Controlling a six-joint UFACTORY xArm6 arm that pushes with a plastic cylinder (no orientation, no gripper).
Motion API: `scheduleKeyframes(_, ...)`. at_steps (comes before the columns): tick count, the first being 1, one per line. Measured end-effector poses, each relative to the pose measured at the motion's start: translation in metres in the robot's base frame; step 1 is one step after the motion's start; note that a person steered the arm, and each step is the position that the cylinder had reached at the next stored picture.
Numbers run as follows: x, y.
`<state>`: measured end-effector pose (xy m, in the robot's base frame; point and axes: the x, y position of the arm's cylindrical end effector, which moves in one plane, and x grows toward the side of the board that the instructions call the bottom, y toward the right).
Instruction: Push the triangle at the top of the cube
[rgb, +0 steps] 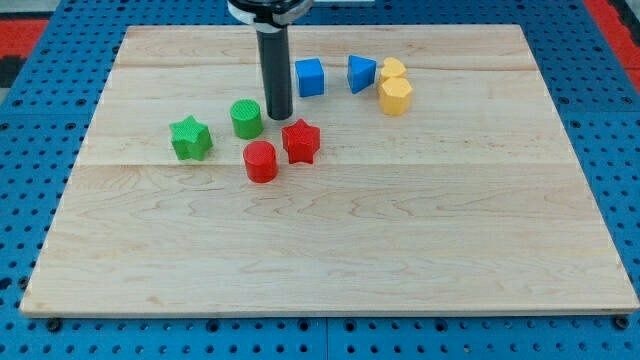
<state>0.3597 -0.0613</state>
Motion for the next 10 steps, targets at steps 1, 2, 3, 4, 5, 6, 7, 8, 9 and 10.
scheduleKeyframes(1,0.006,-0.046)
scheduleKeyframes(2,0.025,-0.080)
scheduleKeyframes(3,-0.010,-0.048)
scheduleKeyframes(4,-0.053,0.004)
scheduleKeyframes(5,-0.051,0.033)
scheduleKeyframes(6,-0.051,0.037)
scheduleKeyframes(7,-0.047,0.039)
scheduleKeyframes(8,-0.047,0.049)
scheduleKeyframes(9,-0.042,0.049)
scheduleKeyframes(10,-0.039,0.071)
